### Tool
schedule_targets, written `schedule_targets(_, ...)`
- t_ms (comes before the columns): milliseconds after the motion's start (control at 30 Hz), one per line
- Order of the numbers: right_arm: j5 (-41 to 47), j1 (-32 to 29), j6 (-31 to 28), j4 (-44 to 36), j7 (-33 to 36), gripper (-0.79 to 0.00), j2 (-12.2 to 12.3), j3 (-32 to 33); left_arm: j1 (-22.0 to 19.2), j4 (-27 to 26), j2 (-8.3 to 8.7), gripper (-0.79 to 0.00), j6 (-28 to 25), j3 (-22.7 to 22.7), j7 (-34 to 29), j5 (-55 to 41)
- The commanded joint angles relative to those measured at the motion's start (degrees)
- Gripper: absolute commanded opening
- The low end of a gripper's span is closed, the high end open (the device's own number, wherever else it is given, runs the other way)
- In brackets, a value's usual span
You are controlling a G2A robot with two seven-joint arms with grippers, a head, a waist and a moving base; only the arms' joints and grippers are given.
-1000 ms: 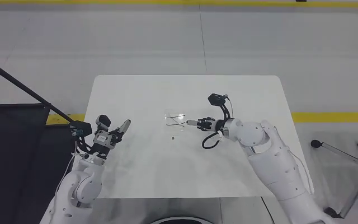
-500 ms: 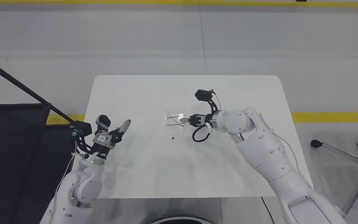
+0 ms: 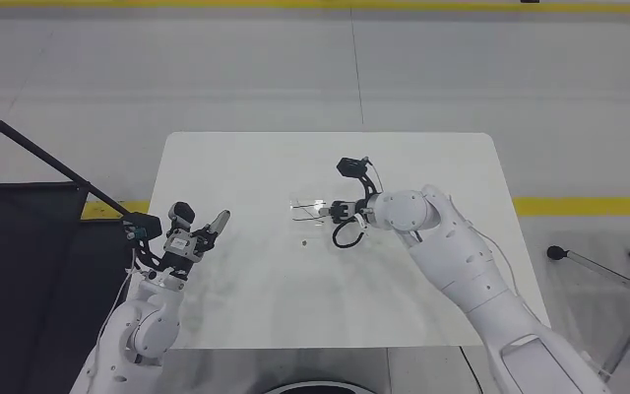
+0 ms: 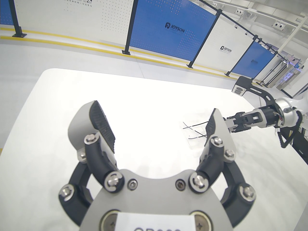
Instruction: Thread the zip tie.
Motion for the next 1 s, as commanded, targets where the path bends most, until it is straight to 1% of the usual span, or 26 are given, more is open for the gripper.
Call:
schedule_targets(0,0.09,-0.04,-0.14,0.03,0.02,-0.523,-0.07,0.04,0.0,0.0,0.0,0.0,0.0,0.0,0.0,0.0)
schedule_targets(267,-0.07,-0.54,-0.29,-0.59,0.6,-0.502,-0.08,0.63,0.0,0.0,0.0,0.0,0.0,0.0,0.0,0.0)
schedule_targets(367,-0.09,-0.76,-0.25,-0.81,0.77,-0.511,-0.08,0.87,0.0,0.0,0.0,0.0,0.0,0.0,0.0,0.0)
schedule_targets(433,-0.09,-0.87,-0.32,-0.93,0.89,-0.529,-0.08,1.02,0.0,0.0,0.0,0.0,0.0,0.0,0.0,0.0)
schedule_targets(567,0.0,-1.04,-0.54,-1.03,1.14,-0.653,-0.1,1.28,0.0,0.0,0.0,0.0,0.0,0.0,0.0,0.0)
schedule_targets(633,0.24,-1.12,-0.77,-1.06,1.31,-0.686,-0.14,1.4,0.0,0.0,0.0,0.0,0.0,0.0,0.0,0.0)
schedule_targets(733,0.78,-1.19,-1.11,-1.14,1.44,-0.785,-0.18,1.73,0.0,0.0,0.0,0.0,0.0,0.0,0.0,0.0)
schedule_targets(967,0.93,-1.79,-1.68,-2.83,1.63,-0.785,0.35,3.72,0.0,0.0,0.0,0.0,0.0,0.0,0.0,0.0)
